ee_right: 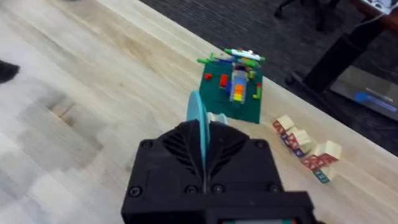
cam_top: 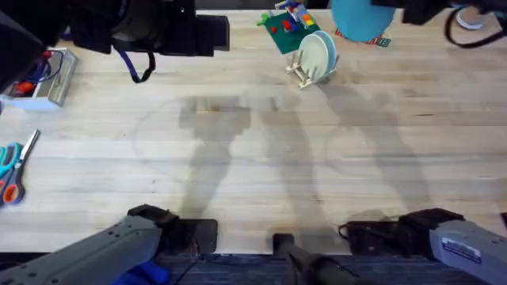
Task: Pick up the plates from the table one by one and place each into a slot on the dish rack.
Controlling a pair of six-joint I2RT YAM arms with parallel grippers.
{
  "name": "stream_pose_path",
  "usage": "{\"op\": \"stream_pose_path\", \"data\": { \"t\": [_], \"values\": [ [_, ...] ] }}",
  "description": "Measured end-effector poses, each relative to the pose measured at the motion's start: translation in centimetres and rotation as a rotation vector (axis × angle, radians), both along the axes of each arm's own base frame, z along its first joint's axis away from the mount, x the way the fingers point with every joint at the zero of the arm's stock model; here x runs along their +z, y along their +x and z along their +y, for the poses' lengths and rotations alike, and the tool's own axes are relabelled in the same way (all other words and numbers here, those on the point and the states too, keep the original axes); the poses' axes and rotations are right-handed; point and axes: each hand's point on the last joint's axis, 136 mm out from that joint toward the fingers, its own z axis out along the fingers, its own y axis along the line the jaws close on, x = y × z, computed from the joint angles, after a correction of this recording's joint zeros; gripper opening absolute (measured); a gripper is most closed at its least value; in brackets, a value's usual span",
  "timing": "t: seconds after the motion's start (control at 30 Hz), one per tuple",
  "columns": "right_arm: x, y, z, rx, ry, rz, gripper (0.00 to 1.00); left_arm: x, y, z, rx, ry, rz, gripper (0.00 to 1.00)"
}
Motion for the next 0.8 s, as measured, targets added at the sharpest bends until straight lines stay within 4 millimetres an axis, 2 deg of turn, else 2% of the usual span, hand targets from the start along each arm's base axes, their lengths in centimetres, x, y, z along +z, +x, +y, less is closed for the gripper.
{"op": "stream_pose_path", "data": {
  "t": [0.17,0.27,0.4,0.53,0.8],
  "values": [
    [-2.3,1.5,2.1,-0.003,-0.03,0.048,0.033,0.0,0.0,0.0,0.0,0.0,0.0,0.994],
    [-4.4,3.7,3.4,-0.005,-0.042,0.066,0.033,0.0,0.0,0.0,0.0,0.0,0.0,0.995],
    [-6.1,6.3,4.6,-0.014,-0.048,0.053,0.033,0.0,0.0,0.0,0.0,0.0,0.0,0.995],
    [-7.8,7.7,5.0,-0.021,-0.057,0.063,0.033,0.0,-0.1,0.0,0.0,0.001,0.003,0.995],
    [-11.4,8.9,4.6,-0.039,-0.133,0.117,0.033,-0.1,-0.1,0.0,0.0,0.001,0.003,0.995]
  ]
}}
